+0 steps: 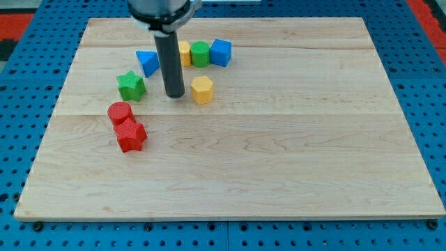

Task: Move the yellow heart close to the red circle

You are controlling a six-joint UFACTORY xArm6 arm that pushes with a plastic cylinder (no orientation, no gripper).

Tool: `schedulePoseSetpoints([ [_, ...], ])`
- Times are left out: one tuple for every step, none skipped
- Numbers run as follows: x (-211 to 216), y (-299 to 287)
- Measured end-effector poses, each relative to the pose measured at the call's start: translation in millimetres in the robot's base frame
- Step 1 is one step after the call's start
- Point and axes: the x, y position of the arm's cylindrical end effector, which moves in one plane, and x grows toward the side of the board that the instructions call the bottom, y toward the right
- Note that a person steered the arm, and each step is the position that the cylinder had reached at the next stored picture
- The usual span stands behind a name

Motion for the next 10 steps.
schedulePoseSetpoints([
  [17.6,-56.7],
  [-34.4,-72.1],
  [-86.3,-73.7],
  [-101.4,-75.1],
  [-125.7,-20.2],
  [-162.0,13.9],
  [-164.6,59.6],
  [-133.6,63.8],
  [-114.0,44.3],
  [-77.7,15.2],
])
